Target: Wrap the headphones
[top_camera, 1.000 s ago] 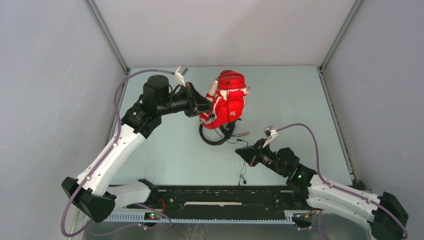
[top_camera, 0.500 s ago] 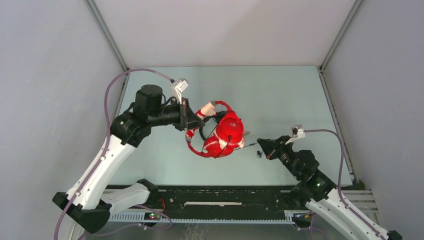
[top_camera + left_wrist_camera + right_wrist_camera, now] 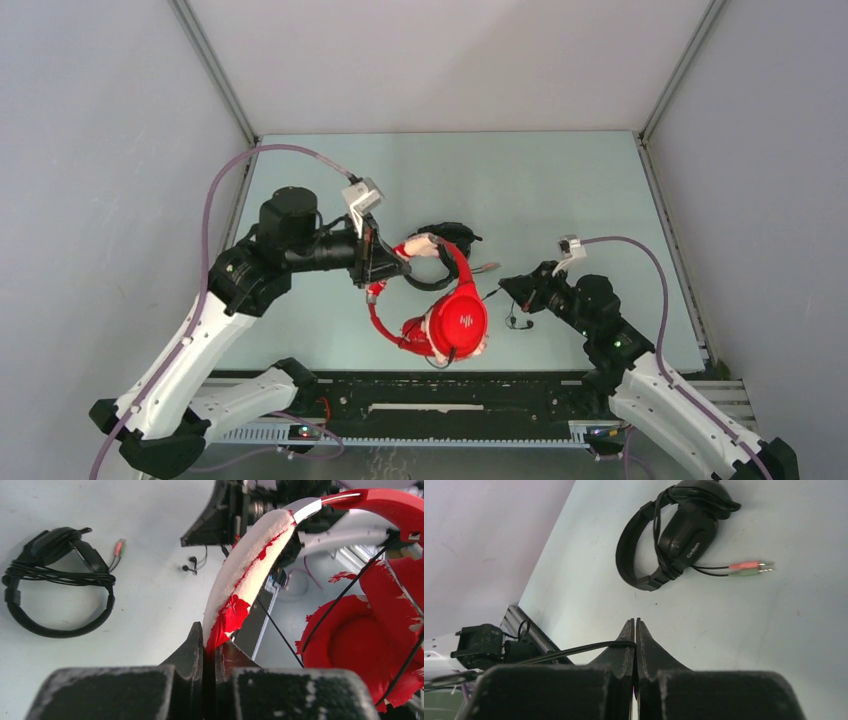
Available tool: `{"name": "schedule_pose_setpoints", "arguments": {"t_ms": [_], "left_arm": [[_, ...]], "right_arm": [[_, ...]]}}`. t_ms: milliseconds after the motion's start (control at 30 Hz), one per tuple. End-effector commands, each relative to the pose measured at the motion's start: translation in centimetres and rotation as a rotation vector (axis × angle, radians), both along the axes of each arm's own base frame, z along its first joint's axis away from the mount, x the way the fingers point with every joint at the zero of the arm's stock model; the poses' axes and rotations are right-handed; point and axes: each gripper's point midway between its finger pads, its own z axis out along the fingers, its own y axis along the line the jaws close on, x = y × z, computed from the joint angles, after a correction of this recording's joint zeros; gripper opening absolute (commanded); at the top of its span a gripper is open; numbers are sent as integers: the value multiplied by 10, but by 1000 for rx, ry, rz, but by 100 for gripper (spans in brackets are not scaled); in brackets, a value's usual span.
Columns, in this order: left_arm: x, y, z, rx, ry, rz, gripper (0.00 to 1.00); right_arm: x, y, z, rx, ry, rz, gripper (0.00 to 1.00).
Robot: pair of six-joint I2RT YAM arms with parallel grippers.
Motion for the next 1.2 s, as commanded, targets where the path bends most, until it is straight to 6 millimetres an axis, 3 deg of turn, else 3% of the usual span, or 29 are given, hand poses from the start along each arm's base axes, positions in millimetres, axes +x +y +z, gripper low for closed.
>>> {"name": "schedule_pose_setpoints", "arguments": {"t_ms": [0,333,500,700,933,1167], "left_arm": [[-40,-12,-3,-14,10,-195,0],[-40,-15,-68,290,1,-185,0],[0,-9,-92,443,-32,16,0],[46,9,-99,595,-132,264,0],[89,28,-82,701,-273,644,0],[108,34,-75,620,-200,952,0]], "right_arm": [[16,9,39,33,-95,21,0],[26,0,89,-115,-174,35,0],[13,-2,115,-143,-158,77,0],[-13,3,122,-169,-68,181,0],[-42,23,134,-186,10,321,0],[-60,45,138,-219,130,405,0]]}}
